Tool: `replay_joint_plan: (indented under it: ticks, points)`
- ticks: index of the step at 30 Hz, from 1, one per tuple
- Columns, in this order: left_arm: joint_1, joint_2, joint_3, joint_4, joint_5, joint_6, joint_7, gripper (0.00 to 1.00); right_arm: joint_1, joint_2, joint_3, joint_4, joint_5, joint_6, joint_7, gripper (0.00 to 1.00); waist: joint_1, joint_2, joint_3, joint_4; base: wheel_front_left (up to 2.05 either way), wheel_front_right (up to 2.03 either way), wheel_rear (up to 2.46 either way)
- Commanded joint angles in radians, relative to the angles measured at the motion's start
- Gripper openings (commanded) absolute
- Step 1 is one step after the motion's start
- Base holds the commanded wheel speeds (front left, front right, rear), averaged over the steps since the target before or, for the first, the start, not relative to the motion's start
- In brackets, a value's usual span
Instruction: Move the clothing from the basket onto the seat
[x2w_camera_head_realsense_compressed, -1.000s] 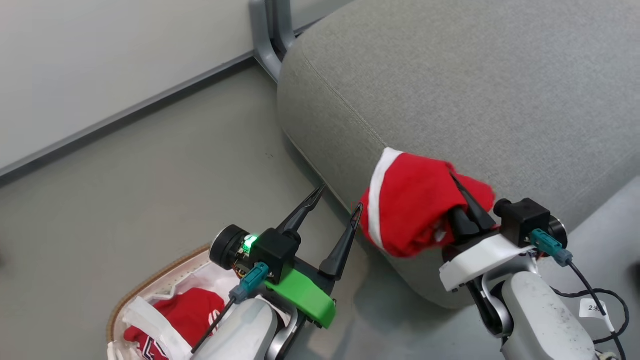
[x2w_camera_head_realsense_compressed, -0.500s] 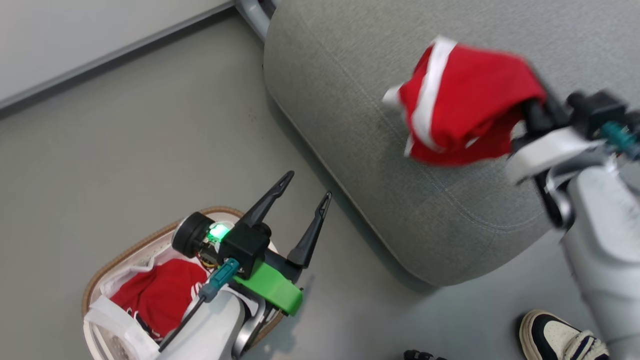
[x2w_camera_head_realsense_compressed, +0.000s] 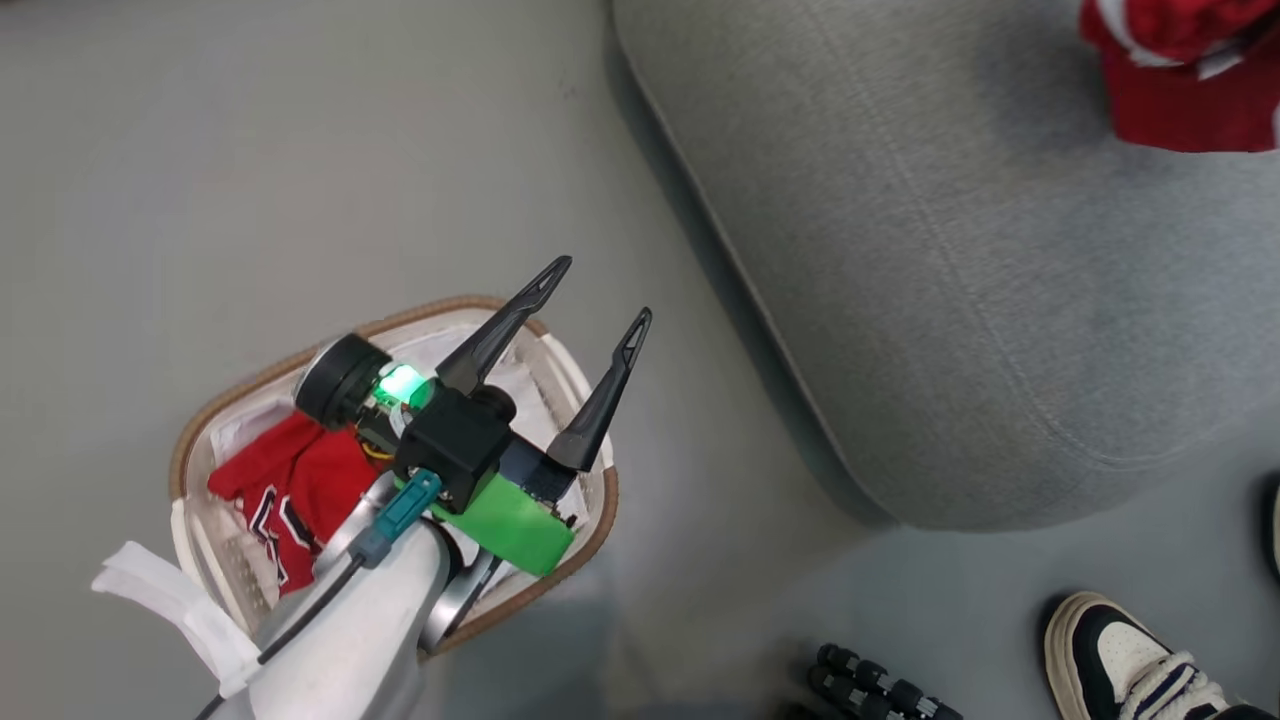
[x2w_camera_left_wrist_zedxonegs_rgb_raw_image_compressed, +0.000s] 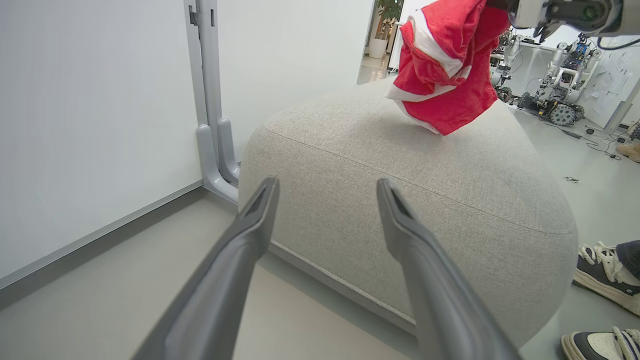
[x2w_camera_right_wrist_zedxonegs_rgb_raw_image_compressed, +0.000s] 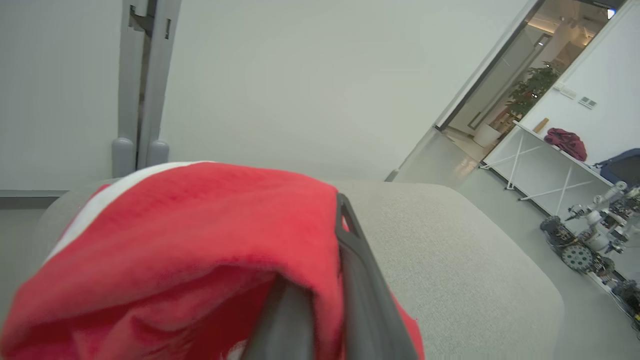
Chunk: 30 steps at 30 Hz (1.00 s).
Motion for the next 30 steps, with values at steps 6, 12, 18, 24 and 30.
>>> replay_joint_plan:
  ticks: [6,12,18,24,30]
  points:
    - [-0.047,0.038,0.007,0.014,-0.021,-0.003,0.000,1.00,-0.030,0.023,-0.162,0.055,-0.077,-0.001,-0.002,0.00,-0.0001,-0.0001,0.142,0.126,0.00,0.00,0.00]
    - [-0.058,0.040,0.025,0.031,-0.028,-0.003,0.000,1.00,0.051,0.075,-0.278,0.059,-0.155,-0.001,-0.002,0.38,-0.0001,-0.0001,0.144,0.142,0.00,0.00,0.00]
    - [-0.041,0.024,0.060,0.051,-0.031,-0.003,0.000,1.00,0.169,0.135,-0.304,0.017,-0.190,-0.001,-0.002,1.00,-0.0001,-0.0001,0.109,0.149,0.00,0.00,0.00]
    - [-0.001,-0.003,0.110,0.054,-0.025,-0.003,0.000,1.00,0.312,0.176,-0.300,-0.069,-0.144,-0.001,-0.001,1.00,-0.0001,-0.0001,0.042,0.163,0.00,0.00,0.00]
    - [0.070,-0.050,0.217,0.133,-0.020,0.013,0.000,1.00,0.460,0.205,-0.239,-0.190,-0.060,-0.001,-0.001,1.00,-0.0001,-0.0001,-0.038,0.197,0.00,0.00,0.00]
